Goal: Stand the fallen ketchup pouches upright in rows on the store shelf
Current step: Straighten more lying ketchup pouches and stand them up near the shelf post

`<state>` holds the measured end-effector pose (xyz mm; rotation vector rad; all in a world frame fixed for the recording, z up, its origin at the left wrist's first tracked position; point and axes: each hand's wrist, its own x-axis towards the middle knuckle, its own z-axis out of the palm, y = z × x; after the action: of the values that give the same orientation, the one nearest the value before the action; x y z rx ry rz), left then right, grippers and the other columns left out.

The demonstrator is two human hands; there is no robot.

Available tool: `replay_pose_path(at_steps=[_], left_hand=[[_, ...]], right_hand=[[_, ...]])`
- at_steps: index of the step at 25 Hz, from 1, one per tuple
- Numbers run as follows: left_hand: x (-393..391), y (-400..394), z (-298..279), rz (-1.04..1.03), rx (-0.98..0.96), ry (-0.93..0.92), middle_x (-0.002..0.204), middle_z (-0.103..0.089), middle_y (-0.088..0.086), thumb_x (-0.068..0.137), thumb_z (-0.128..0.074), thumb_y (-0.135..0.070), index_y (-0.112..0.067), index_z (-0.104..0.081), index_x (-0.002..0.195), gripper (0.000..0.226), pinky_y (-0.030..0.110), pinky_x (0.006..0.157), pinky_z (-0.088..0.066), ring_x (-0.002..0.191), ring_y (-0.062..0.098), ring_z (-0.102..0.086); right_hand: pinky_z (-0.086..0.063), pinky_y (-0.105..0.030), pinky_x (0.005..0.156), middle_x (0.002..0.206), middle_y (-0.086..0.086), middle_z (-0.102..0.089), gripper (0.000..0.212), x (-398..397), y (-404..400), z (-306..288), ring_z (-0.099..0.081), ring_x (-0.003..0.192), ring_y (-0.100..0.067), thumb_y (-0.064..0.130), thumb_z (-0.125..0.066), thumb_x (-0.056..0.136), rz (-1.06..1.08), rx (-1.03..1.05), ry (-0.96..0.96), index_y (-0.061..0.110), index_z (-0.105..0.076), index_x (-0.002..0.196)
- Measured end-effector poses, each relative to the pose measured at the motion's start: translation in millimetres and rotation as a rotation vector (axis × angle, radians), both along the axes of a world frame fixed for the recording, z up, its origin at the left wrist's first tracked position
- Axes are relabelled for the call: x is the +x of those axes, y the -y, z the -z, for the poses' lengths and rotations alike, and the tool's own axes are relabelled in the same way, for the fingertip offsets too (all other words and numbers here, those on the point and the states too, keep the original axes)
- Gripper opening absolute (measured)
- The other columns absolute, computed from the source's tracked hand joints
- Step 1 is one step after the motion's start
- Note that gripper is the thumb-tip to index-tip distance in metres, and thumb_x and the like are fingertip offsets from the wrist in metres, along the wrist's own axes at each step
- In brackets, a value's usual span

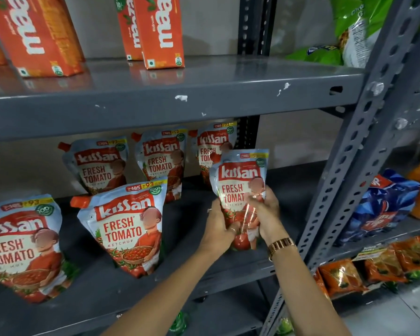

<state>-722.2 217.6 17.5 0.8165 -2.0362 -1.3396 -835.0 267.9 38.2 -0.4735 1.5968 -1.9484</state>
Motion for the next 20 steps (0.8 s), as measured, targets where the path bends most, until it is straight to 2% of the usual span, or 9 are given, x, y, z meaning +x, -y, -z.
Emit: replay_pose_path(at_steps=[2, 5, 7, 10, 13, 15, 18, 20], left_hand=[[-9, -4, 8, 0.023, -0.072, 0.049, 0.12, -0.049, 0.004, 0.082, -0.058, -0.002, -0.012, -0.035, 0.124, 0.049, 0.031, 0.099, -0.043, 0.112, 0.01, -0.043], [-22, -8, 18, -0.01, 0.035, -0.008, 0.119, -0.048, 0.005, 0.076, -0.067, -0.006, -0.02, -0.032, 0.112, 0.052, 0.031, 0.095, -0.045, 0.116, 0.015, -0.045], [-26, -2, 14, -0.025, 0.167, -0.033, 0.118, -0.047, 0.001, 0.07, -0.073, -0.006, -0.026, -0.029, 0.112, 0.064, 0.03, 0.093, -0.044, 0.115, 0.014, -0.046], [-29, 11, 15, 0.108, 0.354, 0.068, 0.126, -0.047, -0.002, 0.067, -0.077, -0.007, -0.024, -0.031, 0.131, 0.081, 0.033, 0.1, -0.039, 0.119, 0.014, -0.043], [-29, 19, 25, 0.173, 0.35, 0.195, 0.139, -0.044, 0.004, 0.067, -0.079, -0.018, -0.028, -0.032, 0.136, 0.084, 0.041, 0.109, -0.036, 0.129, 0.022, -0.041], [-28, 19, 31, 0.158, 0.349, 0.2, 0.14, -0.045, 0.003, 0.063, -0.08, -0.026, -0.033, -0.031, 0.135, 0.087, 0.046, 0.11, -0.035, 0.13, 0.023, -0.04], [-18, 20, 38, 0.139, 0.33, 0.222, 0.139, -0.046, 0.003, 0.056, -0.08, -0.035, -0.035, -0.03, 0.135, 0.093, 0.049, 0.109, -0.036, 0.13, 0.023, -0.041], [-7, 21, 41, 0.137, 0.305, 0.237, 0.14, -0.044, 0.003, 0.058, -0.079, -0.035, -0.034, -0.029, 0.137, 0.093, 0.048, 0.11, -0.036, 0.131, 0.023, -0.041]], right_hand=[[-0.052, -0.025, 0.063, 0.089, 0.006, -0.065, 0.02, -5, -5, 1, -0.064, 0.081, -0.01, 0.012, -0.06, 0.085, 0.096, -0.009, -0.09, 0.024, -0.056, 0.1], [-0.053, -0.023, 0.061, 0.09, 0.006, -0.067, 0.008, -9, -12, 14, -0.066, 0.078, -0.008, 0.027, -0.056, 0.089, 0.191, -0.073, -0.095, 0.028, -0.057, 0.096], [-0.053, -0.027, 0.069, 0.102, 0.0, -0.068, 0.017, -6, -12, 24, -0.065, 0.085, -0.012, 0.038, -0.047, 0.091, 0.206, -0.032, -0.074, 0.027, -0.056, 0.102], [-0.048, -0.026, 0.073, 0.113, -0.006, -0.062, 0.04, 1, -15, 38, -0.06, 0.088, -0.015, 0.045, -0.029, 0.095, 0.183, 0.061, 0.052, 0.02, -0.054, 0.114], [-0.045, -0.026, 0.08, 0.115, -0.005, -0.059, 0.057, 7, -22, 40, -0.055, 0.097, -0.016, 0.049, -0.019, 0.095, 0.092, 0.133, 0.069, 0.014, -0.051, 0.125], [-0.043, -0.027, 0.083, 0.121, -0.009, -0.058, 0.058, 7, -24, 39, -0.053, 0.1, -0.016, 0.05, -0.017, 0.095, 0.057, 0.175, 0.062, 0.014, -0.05, 0.128], [-0.043, -0.019, 0.078, 0.124, -0.006, -0.057, 0.057, 6, -28, 39, -0.052, 0.099, -0.014, 0.048, -0.017, 0.095, -0.001, 0.2, 0.021, 0.015, -0.047, 0.13], [-0.04, -0.025, 0.088, 0.134, -0.008, -0.054, 0.057, 10, -30, 43, -0.05, 0.103, -0.012, 0.05, -0.018, 0.094, -0.045, 0.221, -0.015, 0.017, -0.046, 0.132]])
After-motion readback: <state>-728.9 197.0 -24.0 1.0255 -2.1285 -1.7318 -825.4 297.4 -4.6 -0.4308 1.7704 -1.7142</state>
